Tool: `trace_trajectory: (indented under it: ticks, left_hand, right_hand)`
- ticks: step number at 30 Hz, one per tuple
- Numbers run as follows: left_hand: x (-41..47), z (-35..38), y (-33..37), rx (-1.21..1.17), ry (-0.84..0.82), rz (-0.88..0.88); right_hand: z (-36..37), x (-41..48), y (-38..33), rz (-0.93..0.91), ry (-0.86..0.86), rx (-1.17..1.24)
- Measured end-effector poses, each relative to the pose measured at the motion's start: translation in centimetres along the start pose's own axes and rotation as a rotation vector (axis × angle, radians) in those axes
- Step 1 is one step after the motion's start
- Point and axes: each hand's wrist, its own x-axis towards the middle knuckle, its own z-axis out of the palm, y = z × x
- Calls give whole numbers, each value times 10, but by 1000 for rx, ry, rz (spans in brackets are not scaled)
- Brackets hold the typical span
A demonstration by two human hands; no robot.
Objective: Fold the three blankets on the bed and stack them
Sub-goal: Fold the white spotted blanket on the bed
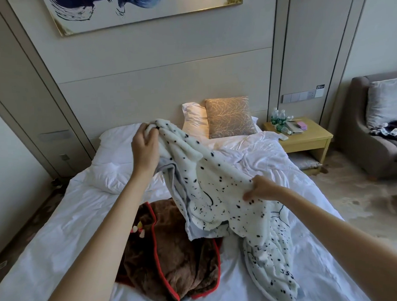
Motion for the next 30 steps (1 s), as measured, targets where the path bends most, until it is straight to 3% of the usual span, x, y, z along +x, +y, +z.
trace_trajectory:
  ticks: [3,6,11,17,20,24,30]
  left_hand:
    - [6,-14,-10,-16,170,-72]
    - [4,-20,-34,153,172,-146]
    - [-12,-23,-63,507,-177,-340]
    - [-40,23,-30,246,-608,-339]
    - [-50,47,-11,194,-717,-254]
    - [-55,62,-4,402,-678,13]
    - [-53,62,5,314,-472,69]
  right_hand:
    - [1,-2,23,64,64,4]
    - [-8,-7,32,83,229,126]
    - [-40,-22,-4,4,412,267]
    - [-59,-37,-89,-235,424,161]
    - [-61,-48,-122,-406,384,45]
    - [-66,-51,-131,-489,402,-21]
    - [-43,-40,-82,-332,244,70]
